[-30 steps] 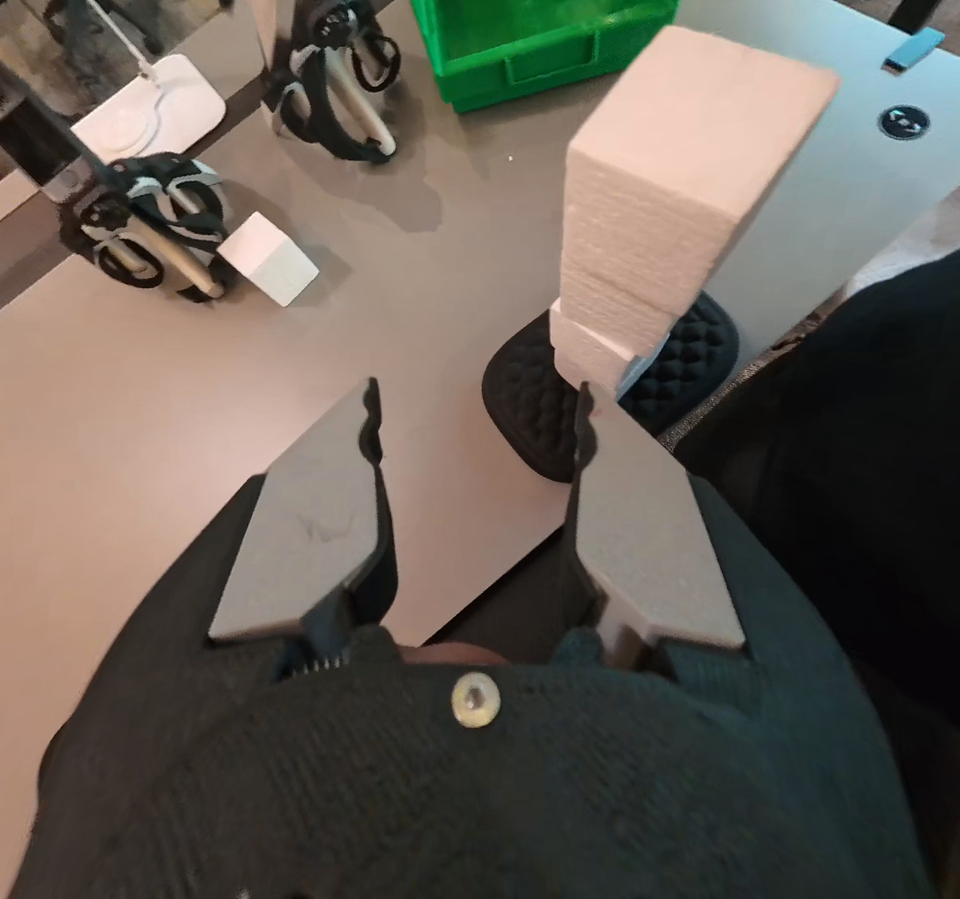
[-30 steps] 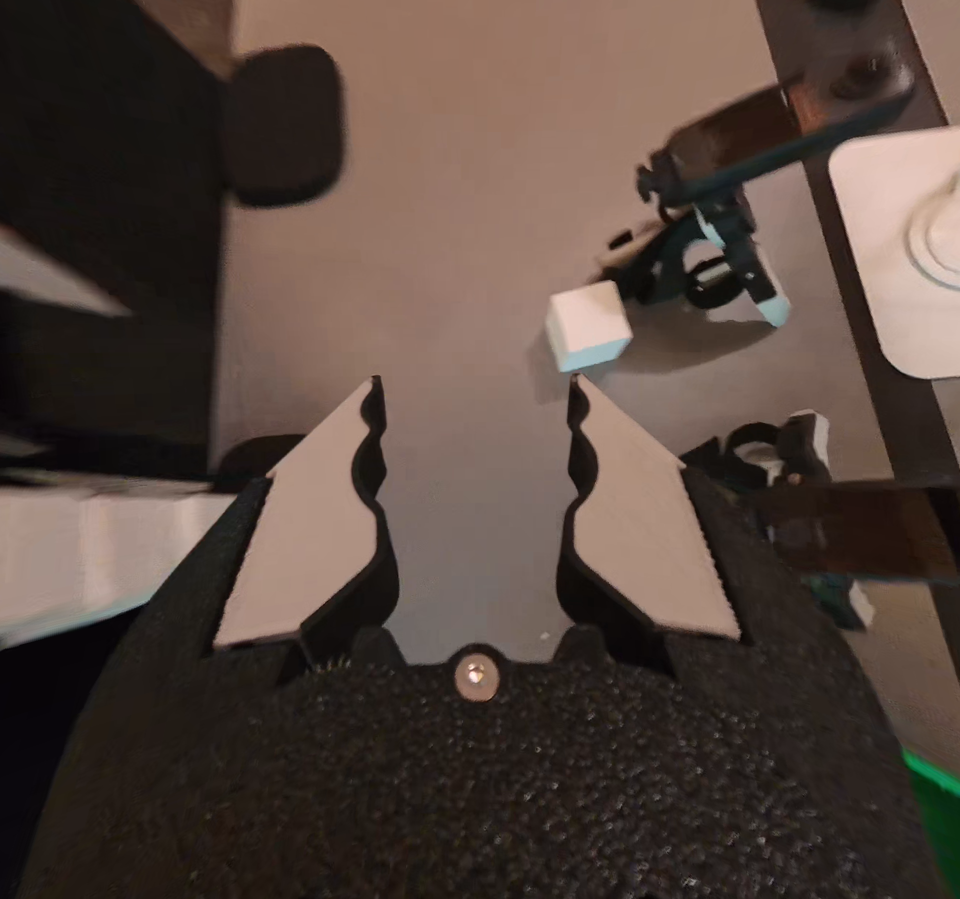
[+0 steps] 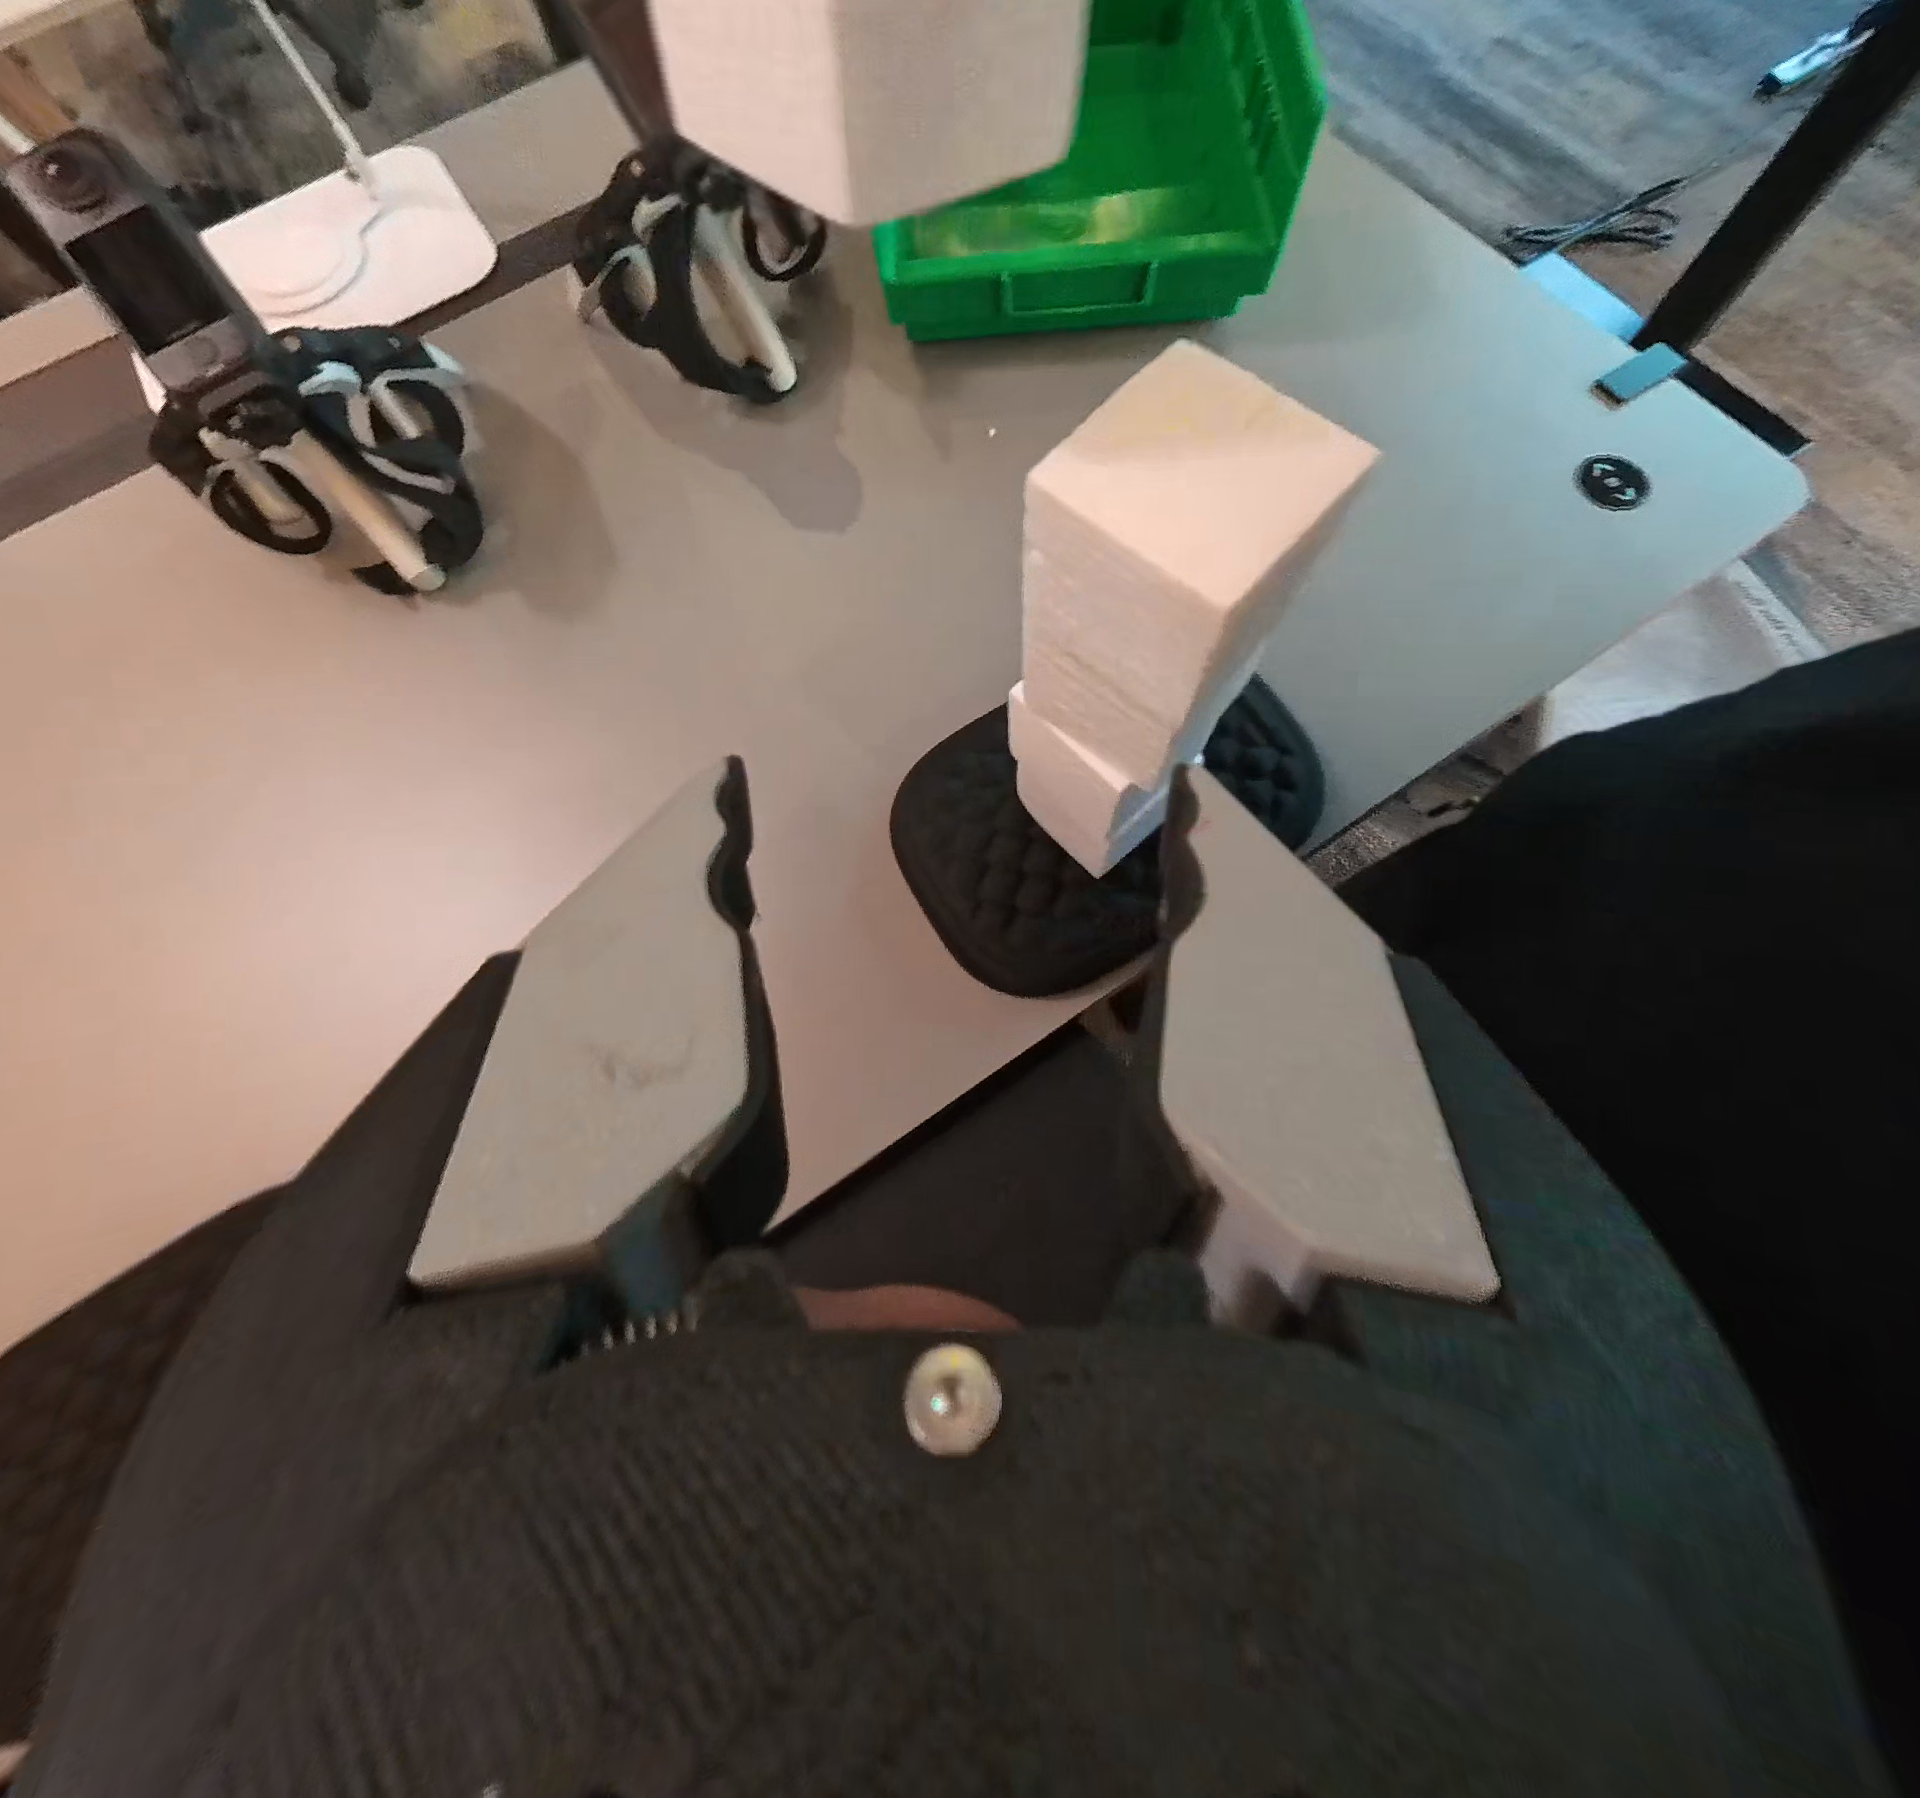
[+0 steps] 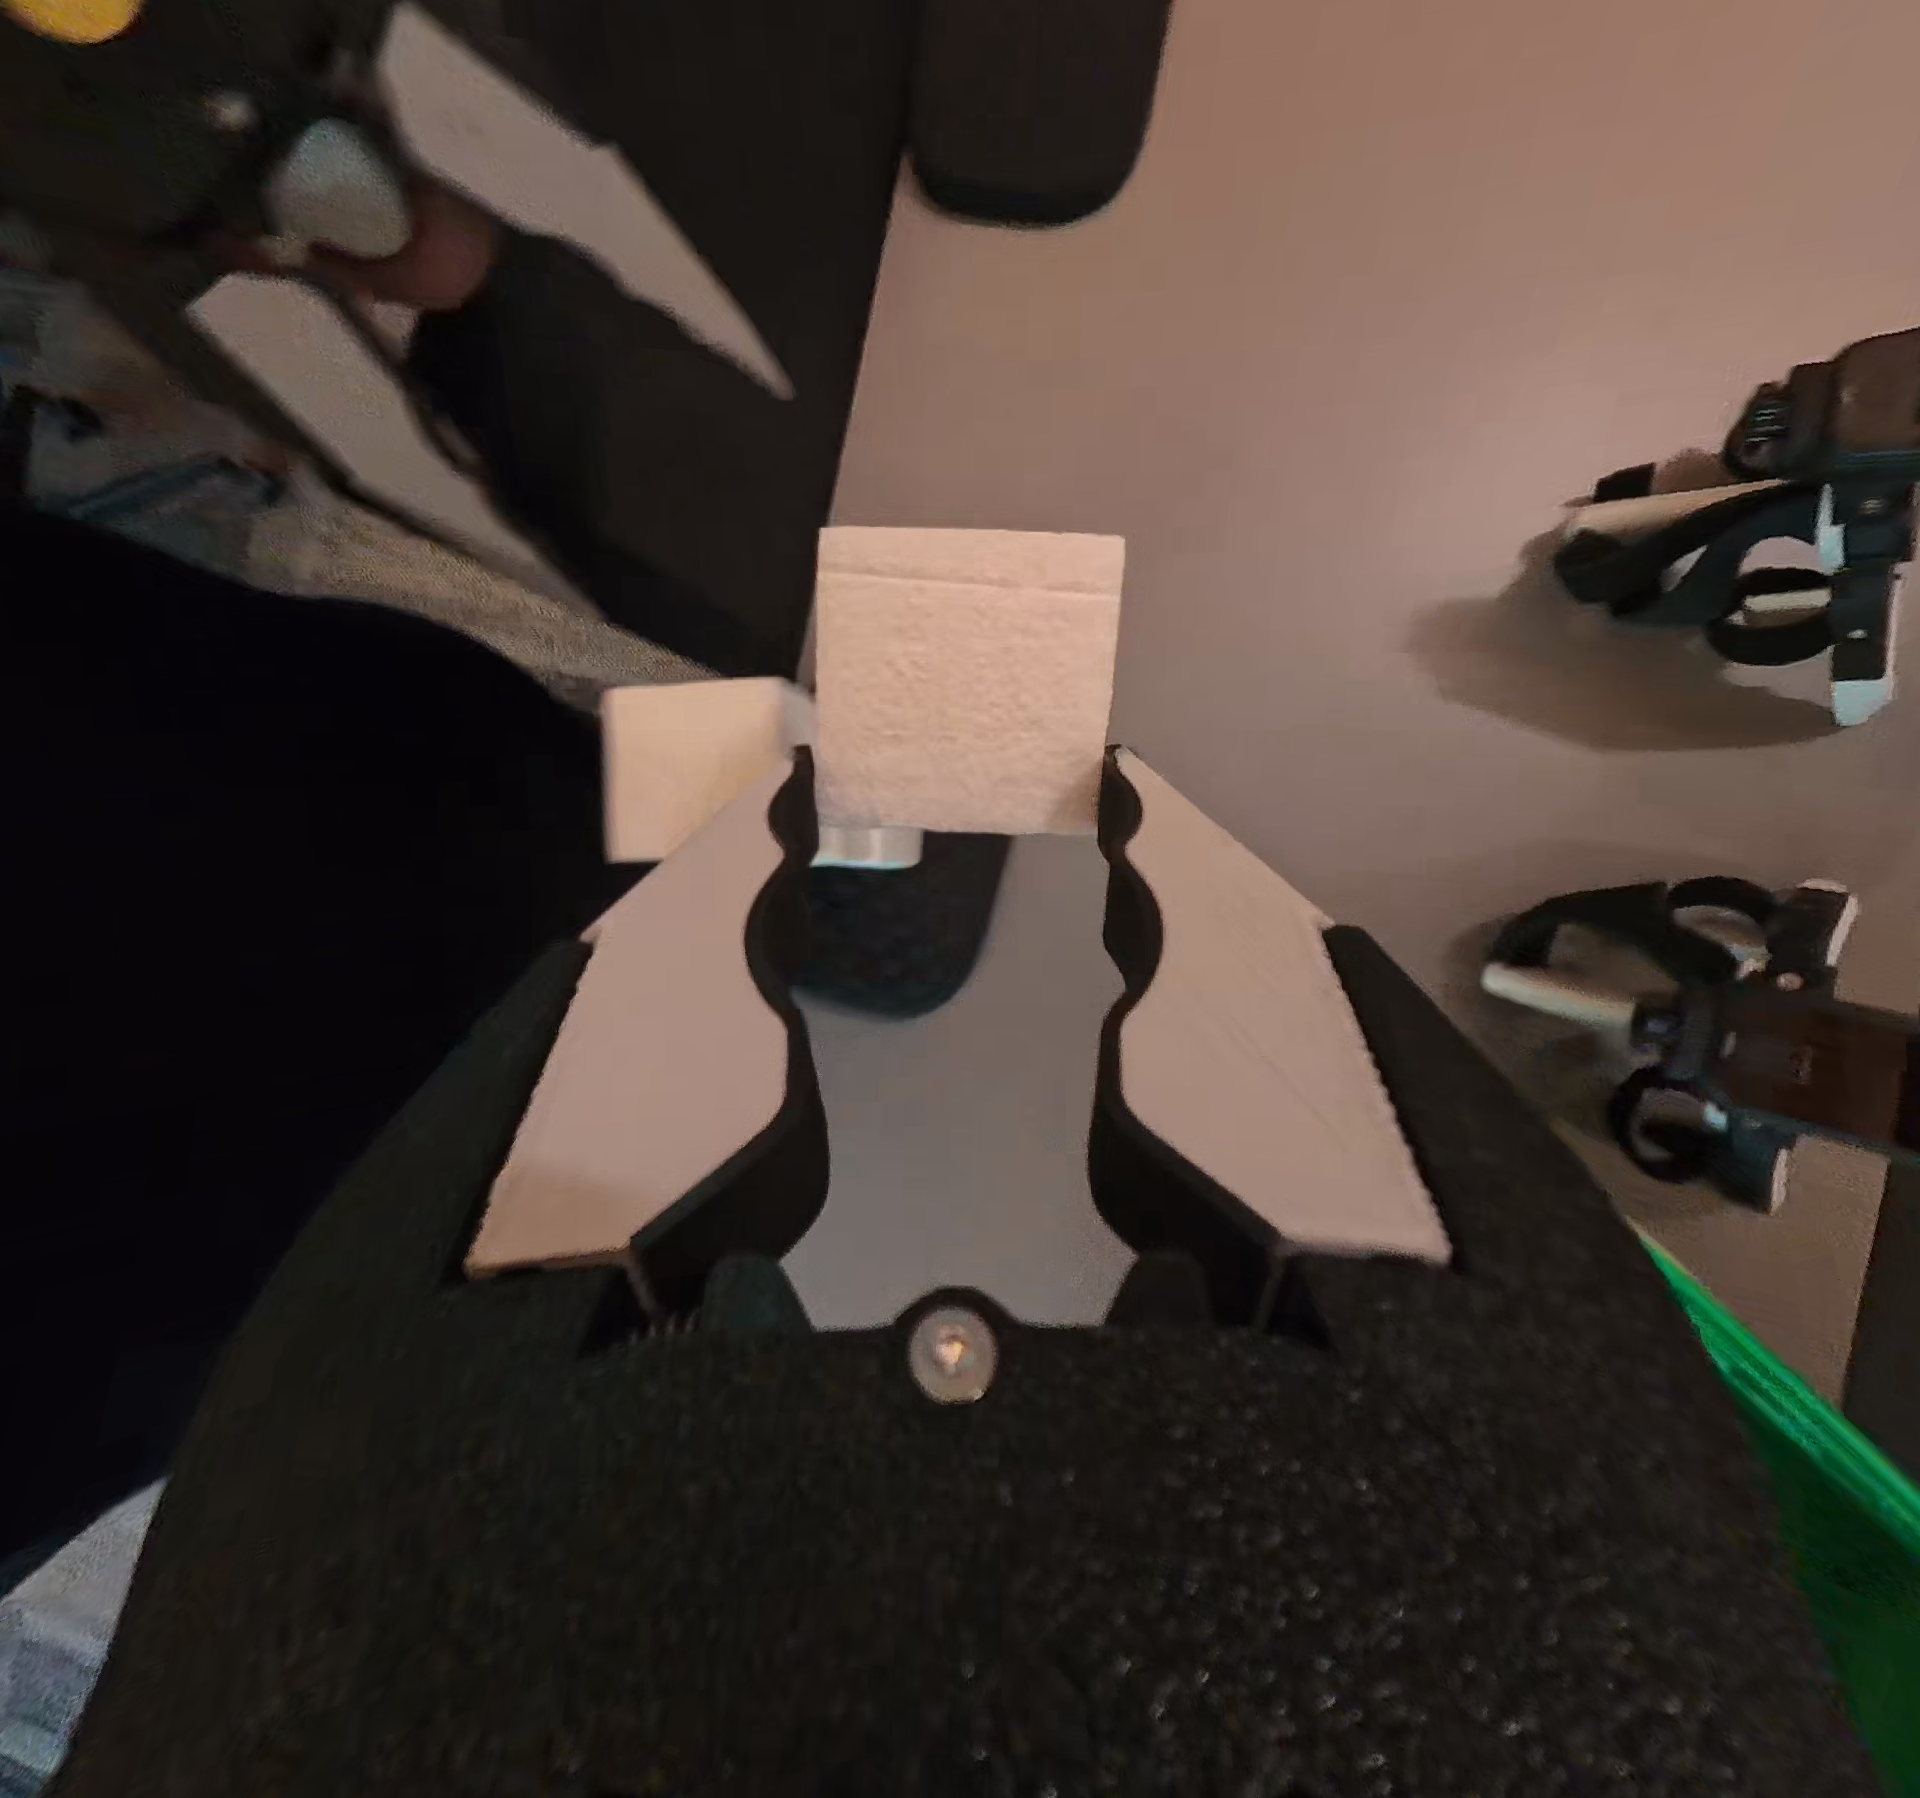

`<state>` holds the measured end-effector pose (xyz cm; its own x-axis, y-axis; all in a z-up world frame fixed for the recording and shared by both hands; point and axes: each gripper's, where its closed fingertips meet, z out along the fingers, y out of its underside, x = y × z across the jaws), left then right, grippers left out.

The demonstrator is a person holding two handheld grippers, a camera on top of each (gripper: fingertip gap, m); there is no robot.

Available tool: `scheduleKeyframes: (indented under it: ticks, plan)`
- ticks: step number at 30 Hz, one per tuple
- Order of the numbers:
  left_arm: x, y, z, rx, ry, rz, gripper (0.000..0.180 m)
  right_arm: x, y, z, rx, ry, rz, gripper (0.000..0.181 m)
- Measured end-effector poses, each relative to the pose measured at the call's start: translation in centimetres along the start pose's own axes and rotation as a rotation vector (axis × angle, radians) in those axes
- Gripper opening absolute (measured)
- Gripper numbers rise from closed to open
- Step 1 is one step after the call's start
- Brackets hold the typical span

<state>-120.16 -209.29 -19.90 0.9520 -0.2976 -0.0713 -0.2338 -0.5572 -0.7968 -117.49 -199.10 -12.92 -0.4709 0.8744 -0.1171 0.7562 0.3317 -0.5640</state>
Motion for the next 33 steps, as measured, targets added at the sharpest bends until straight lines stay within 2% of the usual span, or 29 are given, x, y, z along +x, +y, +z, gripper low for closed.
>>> scheduleKeyframes:
  ticks: [9,12,16,18,20,22,23,25,26,30,33]
  plan:
    - [1.9,0.0,-0.9,0.052,0.096,0.086,0.078,-6.1,2.7,3.2,-0.179,0.059,-0.006,0.054]
    - [2.3,0.4,-1.0,0.044,0.106,0.108,0.078,-6.2,2.7,3.7,-0.188,0.093,0.015,0.057]
    - [2.6,0.7,-1.4,0.046,0.114,0.121,0.077,-6.4,2.3,2.6,-0.159,0.139,0.03,0.063]
    - [2.6,0.8,-1.5,0.046,0.113,0.123,0.076,-6.4,2.3,1.3,-0.139,0.185,0.051,0.072]
    - [2.5,0.8,-1.8,0.055,0.108,0.125,0.076,-6.7,2.0,-0.7,-0.057,0.237,0.062,0.071]
    - [2.3,0.8,-2.2,0.07,0.103,0.109,0.075,-7.1,0.7,-3.3,0.129,0.317,0.014,0.057]
    - [2.4,0.9,-2.4,0.081,0.107,0.096,0.073,-8.0,0.1,-4.4,0.241,0.328,-0.032,0.043]
    - [2.7,1.2,-2.8,0.092,0.13,0.067,0.071,-11.3,0.0,-4.7,0.42,0.23,-0.113,0.0]
    - [2.8,1.5,-2.9,0.092,0.139,0.059,0.068,-12.8,0.9,-3.5,0.445,0.156,-0.119,0.0]
    - [2.7,2.3,-3.4,0.094,0.131,0.072,0.061,-16.3,8.8,7.3,0.146,-0.114,-0.027,0.0]
    - [2.5,2.3,-3.6,0.087,0.13,0.061,0.064,-16.3,11.4,14.4,0.041,-0.165,-0.057,0.0]
